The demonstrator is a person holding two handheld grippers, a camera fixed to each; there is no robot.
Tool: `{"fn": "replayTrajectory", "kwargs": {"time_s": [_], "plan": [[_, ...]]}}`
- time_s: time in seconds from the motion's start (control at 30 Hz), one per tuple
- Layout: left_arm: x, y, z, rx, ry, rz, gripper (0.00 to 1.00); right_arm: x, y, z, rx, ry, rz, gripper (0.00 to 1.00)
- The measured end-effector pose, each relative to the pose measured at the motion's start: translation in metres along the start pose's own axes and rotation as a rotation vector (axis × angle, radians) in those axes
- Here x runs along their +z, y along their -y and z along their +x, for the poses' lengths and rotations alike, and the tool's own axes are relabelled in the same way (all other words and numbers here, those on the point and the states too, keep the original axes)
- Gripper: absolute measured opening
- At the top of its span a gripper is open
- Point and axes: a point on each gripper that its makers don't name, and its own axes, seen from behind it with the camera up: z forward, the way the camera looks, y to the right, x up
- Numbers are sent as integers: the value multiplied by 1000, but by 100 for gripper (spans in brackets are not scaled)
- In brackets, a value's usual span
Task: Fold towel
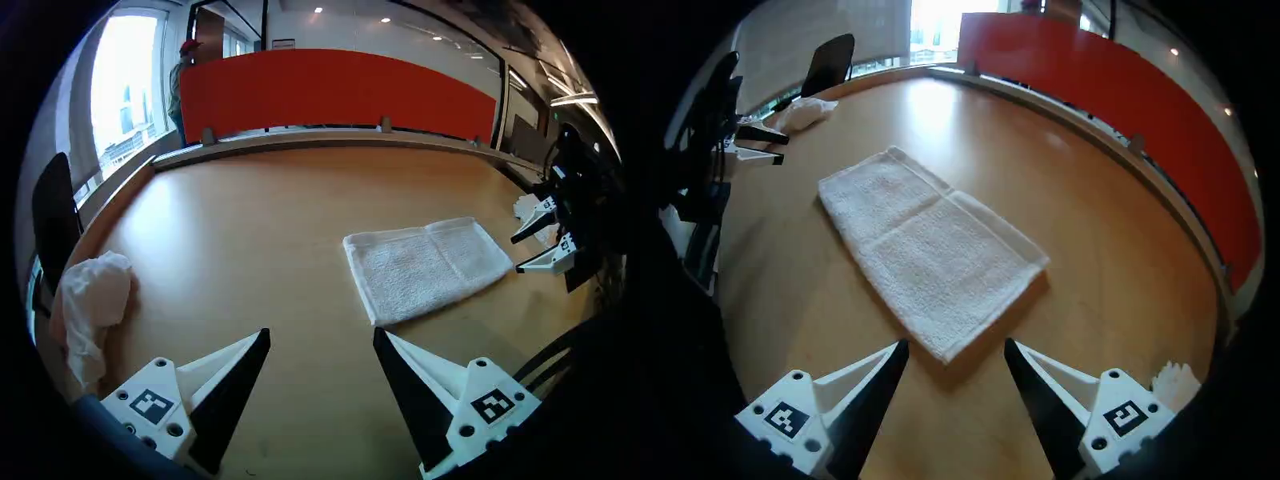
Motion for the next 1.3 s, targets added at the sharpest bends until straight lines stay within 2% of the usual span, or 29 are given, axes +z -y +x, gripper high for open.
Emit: {"fn": "replayTrajectory", "kwargs": {"time_s": [0.27, 0.57, 0.7, 0.9, 1.1, 1.3], "plan": [[-9, 5, -5, -24, -36, 23, 96, 2, 6, -6, -36, 25, 32, 86], [-19, 9, -15, -41, -62, 45, 96, 3, 6, -12, -56, 57, 55, 70], [-22, 8, -18, -51, -70, 48, 96, 3, 7, -12, -63, 62, 63, 67], [-24, 12, -17, -38, -84, 56, 96, 4, 10, -13, -67, 76, 79, 56], [-26, 18, -21, -35, -78, 65, 96, 5, 11, -15, -52, 85, 88, 38], [-29, 19, -24, -30, -72, 64, 96, 4, 4, -20, -41, 94, 69, 36]]}}
